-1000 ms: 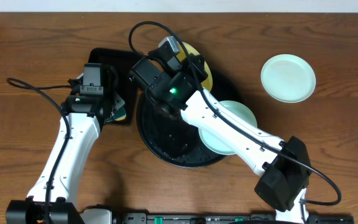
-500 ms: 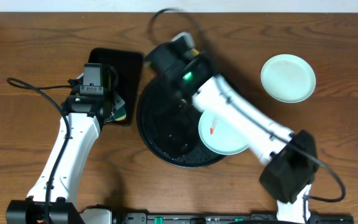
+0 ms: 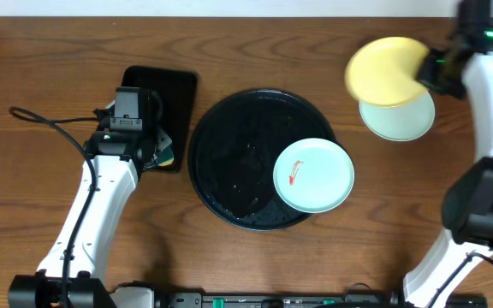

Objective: Clean dirty plates on tray and stack at the side
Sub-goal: 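Carry the yellow plate right and set it on the light-blue plate, then grasp the remaining light-blue plate rim with right gripper and pull it to tray center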

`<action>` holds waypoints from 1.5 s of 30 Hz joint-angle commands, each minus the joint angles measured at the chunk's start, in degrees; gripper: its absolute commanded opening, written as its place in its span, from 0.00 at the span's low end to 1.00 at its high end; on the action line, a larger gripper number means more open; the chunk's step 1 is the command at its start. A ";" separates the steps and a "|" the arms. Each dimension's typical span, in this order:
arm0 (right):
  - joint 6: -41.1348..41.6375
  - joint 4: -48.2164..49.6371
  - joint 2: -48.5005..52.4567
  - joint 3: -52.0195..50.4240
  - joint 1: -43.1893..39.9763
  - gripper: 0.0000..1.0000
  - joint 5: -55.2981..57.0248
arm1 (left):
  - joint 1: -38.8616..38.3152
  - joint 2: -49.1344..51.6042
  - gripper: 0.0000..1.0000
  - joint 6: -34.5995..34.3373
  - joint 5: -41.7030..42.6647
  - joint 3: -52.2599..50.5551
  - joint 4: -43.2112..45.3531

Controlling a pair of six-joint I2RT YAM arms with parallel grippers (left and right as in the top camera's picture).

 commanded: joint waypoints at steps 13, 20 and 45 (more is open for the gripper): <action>2.99 14.38 -1.29 -17.84 -3.85 0.34 -7.06 | 0.28 0.33 0.07 -0.48 -0.35 -0.07 0.52; -1.09 11.54 -1.88 -17.70 -0.37 0.99 -9.94 | 0.28 0.33 0.08 -0.48 -0.33 -0.09 0.35; 11.56 -6.51 -13.53 -28.94 22.71 0.99 -4.02 | 0.28 0.33 0.08 -0.46 0.33 -0.55 0.76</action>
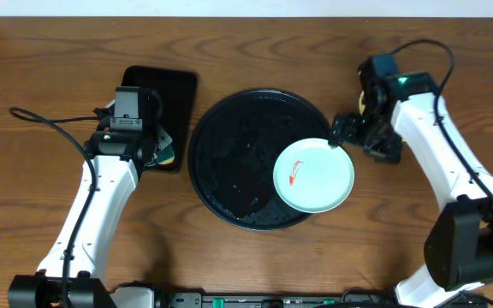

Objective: Clean dirty plates on tray and stack at the side
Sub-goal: 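Grasp the remaining light-blue plate rim with right gripper and pull it to tray center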

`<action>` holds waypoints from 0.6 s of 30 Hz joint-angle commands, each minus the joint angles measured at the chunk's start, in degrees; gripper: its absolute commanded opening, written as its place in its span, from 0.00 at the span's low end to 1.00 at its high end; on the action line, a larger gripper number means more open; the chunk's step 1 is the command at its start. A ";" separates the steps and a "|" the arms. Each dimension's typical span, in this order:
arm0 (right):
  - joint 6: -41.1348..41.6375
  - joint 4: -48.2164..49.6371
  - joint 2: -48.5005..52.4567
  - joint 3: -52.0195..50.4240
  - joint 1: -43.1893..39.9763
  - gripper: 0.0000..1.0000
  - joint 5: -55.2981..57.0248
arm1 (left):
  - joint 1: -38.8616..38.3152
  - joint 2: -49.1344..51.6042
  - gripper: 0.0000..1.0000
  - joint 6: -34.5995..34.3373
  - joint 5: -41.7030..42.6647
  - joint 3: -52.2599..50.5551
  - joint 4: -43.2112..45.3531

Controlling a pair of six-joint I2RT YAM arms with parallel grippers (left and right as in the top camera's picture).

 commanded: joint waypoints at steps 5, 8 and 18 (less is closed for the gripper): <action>4.42 3.06 0.37 -8.07 0.55 0.98 -1.88 | 0.28 0.33 0.07 -0.28 -0.07 -0.48 -0.02; 4.39 4.07 0.37 -11.13 0.52 0.98 -2.45 | 0.28 0.33 0.07 -0.28 -0.07 -0.48 -0.02; 1.38 15.76 0.37 -20.79 0.57 0.85 -11.45 | 0.28 0.33 0.07 -0.31 -0.04 -0.48 -0.02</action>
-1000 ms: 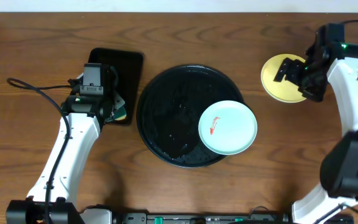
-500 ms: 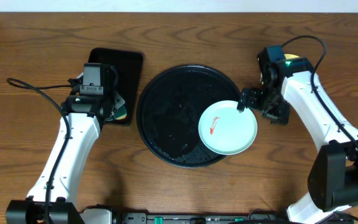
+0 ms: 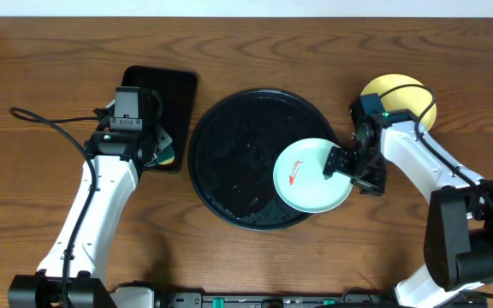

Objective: Clean dirty plates on tray and stack at the side
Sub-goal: 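Grasp the remaining light-blue plate rim with right gripper and pull it to tray center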

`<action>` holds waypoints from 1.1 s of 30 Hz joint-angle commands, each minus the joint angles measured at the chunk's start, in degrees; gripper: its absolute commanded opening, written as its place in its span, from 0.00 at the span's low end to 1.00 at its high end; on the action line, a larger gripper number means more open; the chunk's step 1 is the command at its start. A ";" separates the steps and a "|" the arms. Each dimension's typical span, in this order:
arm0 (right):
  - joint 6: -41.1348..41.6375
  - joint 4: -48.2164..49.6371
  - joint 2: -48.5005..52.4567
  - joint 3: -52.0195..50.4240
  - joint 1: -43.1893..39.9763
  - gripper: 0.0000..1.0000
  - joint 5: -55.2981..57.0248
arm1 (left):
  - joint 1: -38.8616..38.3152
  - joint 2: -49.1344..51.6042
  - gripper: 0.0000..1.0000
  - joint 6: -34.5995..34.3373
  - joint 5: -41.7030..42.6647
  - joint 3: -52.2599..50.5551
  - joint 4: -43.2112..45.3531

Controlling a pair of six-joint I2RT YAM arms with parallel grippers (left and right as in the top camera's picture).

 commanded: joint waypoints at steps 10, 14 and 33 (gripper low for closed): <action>-3.17 4.07 0.31 -4.00 0.24 0.14 -5.66 | 0.28 0.35 0.08 -0.28 -0.07 -0.42 -0.02; -4.11 2.64 0.31 -2.58 0.24 0.01 -4.28 | 0.28 0.35 0.08 -0.28 -0.07 -0.42 -0.02; -10.51 8.55 0.33 8.74 8.37 0.02 -5.31 | -2.12 0.35 0.08 2.97 8.28 -0.42 3.87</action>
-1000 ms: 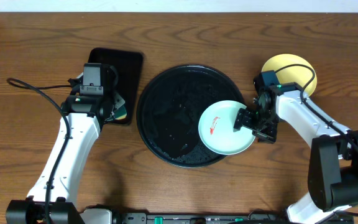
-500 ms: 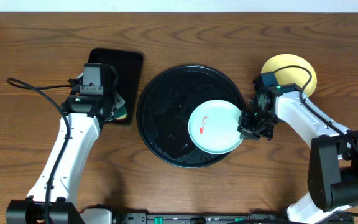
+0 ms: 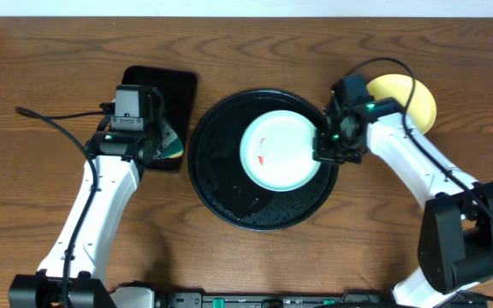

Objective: Clean dirty plates on tray and stack at the side
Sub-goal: 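Grasp the remaining light-blue plate rim with right gripper and pull it to tray center, then bring the sponge from the black tray onto the light-blue plate with left gripper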

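A pale mint plate point(image 3: 279, 152) with a small red smear lies in the middle of the round black tray point(image 3: 221, 184). My right gripper point(image 3: 325, 147) sits at the plate's right rim and looks shut on it. A yellow plate point(image 3: 411, 96) lies on the table at the right, partly behind the right arm. My left gripper point(image 3: 154, 147) hangs over the small black rectangular tray point(image 3: 174, 85), where a yellow-green sponge point(image 3: 169, 153) shows at its tip. Its fingers are hidden under the wrist.
A black cable point(image 3: 54, 120) trails from the left arm across the table's left side. Another cable point(image 3: 400, 73) loops over the right arm near the yellow plate. The table's far edge runs along the top.
The mint plate has shifted left and a little up, from the tray's lower right to its middle, with my right gripper at its rim. The left arm has barely moved.
My right gripper first held the yellow plate above a pale plate at the far right. Then it was at the mint plate's upper right edge, the yellow plate left at the side. It then reached over the plate's right rim, and now the plate lies centred in the tray.
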`<action>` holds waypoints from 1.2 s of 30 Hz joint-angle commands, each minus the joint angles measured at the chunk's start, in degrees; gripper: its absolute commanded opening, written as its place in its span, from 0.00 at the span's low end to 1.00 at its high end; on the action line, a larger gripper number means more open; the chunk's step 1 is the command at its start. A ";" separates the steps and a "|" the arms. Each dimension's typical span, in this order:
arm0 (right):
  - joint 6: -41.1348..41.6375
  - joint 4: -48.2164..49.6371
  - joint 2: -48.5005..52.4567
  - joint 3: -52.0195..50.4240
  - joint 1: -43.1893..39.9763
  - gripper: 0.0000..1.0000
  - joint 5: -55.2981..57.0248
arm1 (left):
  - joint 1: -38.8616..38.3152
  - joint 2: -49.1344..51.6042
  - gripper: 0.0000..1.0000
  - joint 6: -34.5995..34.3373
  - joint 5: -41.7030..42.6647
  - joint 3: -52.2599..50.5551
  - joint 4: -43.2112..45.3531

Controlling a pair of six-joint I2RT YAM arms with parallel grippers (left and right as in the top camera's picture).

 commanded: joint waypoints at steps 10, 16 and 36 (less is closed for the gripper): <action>-3.61 12.09 0.31 0.92 6.51 0.01 -0.70 | -8.35 0.35 0.08 6.84 2.49 -0.39 1.84; -4.46 13.18 0.74 0.92 7.78 0.01 0.33 | -11.10 0.35 0.08 7.21 2.45 -0.39 3.67; -4.96 16.33 9.33 0.92 9.42 0.01 2.16 | -11.15 0.35 0.08 7.21 2.49 -0.39 3.23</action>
